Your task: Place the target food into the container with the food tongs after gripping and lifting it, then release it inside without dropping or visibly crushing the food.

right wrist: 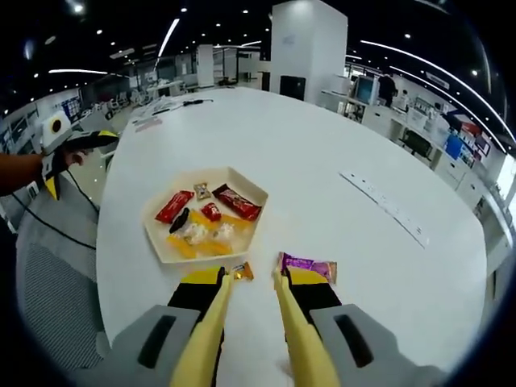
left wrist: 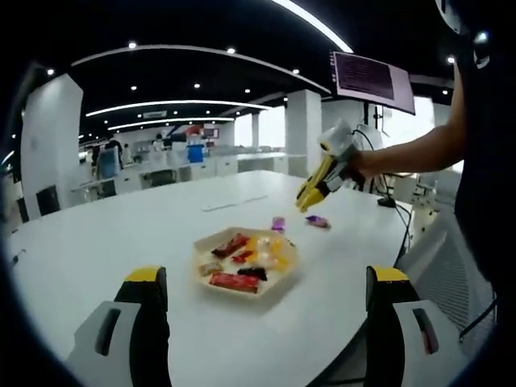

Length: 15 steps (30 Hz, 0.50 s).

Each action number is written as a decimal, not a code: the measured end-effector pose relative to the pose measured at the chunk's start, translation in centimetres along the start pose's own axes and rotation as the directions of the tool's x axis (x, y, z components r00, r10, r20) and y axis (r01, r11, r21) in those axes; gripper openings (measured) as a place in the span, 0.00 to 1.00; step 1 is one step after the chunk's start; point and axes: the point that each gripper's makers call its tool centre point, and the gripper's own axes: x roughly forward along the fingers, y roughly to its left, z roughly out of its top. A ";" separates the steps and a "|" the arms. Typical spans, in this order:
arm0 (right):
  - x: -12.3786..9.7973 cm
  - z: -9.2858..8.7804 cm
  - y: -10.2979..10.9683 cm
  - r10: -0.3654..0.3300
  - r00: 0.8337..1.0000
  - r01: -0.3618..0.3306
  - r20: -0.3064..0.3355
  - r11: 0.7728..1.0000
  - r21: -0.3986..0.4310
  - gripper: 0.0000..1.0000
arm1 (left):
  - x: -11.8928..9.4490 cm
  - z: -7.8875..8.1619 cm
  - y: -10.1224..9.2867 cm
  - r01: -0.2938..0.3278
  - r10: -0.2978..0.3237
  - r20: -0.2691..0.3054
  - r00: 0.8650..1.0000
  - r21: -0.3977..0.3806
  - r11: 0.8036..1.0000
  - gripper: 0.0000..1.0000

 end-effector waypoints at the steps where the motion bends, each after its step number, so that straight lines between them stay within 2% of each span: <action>1: 0.0 -0.1 -0.1 -0.002 1.000 0.002 -0.002 1.000 -0.001 0.28 | 0.0 0.0 -0.1 0.003 -0.003 0.001 1.000 0.000 1.000 0.99; 8: -0.6 -1.0 -1.4 -0.030 0.999 0.030 -0.010 0.999 0.013 0.28 | 0.2 -0.1 -0.6 0.018 -0.018 -0.009 1.000 0.005 1.000 0.99; 15: -1.5 -2.9 -3.1 -0.070 0.997 0.071 -0.043 0.997 0.018 0.28 | 0.1 -0.2 -0.3 0.008 -0.008 -0.006 1.000 -0.013 1.000 0.99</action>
